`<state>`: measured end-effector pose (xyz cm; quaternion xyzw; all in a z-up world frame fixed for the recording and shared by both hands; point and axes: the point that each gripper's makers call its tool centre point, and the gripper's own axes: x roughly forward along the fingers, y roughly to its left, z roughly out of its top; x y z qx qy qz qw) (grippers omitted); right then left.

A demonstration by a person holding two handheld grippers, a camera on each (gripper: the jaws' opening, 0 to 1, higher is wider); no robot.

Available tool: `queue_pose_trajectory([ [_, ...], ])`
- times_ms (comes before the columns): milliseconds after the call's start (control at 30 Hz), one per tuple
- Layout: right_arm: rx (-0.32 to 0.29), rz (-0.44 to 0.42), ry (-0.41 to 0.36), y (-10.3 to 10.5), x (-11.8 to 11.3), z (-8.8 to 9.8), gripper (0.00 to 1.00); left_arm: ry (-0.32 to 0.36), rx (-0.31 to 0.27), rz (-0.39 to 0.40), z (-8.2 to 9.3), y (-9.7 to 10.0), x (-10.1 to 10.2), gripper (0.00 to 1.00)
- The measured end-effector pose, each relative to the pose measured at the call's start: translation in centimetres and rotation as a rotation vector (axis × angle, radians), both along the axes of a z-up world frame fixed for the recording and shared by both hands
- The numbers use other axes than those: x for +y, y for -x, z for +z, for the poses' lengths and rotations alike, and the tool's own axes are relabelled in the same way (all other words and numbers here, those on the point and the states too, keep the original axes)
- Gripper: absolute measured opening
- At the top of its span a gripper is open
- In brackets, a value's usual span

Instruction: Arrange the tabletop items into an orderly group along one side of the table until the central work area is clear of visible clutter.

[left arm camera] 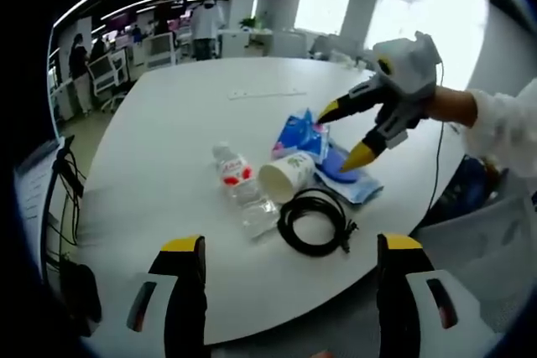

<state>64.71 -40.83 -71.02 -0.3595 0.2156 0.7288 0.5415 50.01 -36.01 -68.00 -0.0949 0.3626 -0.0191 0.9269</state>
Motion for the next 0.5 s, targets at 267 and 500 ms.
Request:
queue_pose_trajectory([
  [267,-0.030,0.072,0.035,0.2,1.5,-1.2,0.56,-0.002,-0.005,0.009,0.1,0.1,0.1,0.80],
  [500,-0.018,0.110,0.058,1.3,3.0,-2.3,0.56,0.002,-0.001,0.025,0.1,0.1,0.4,0.80],
])
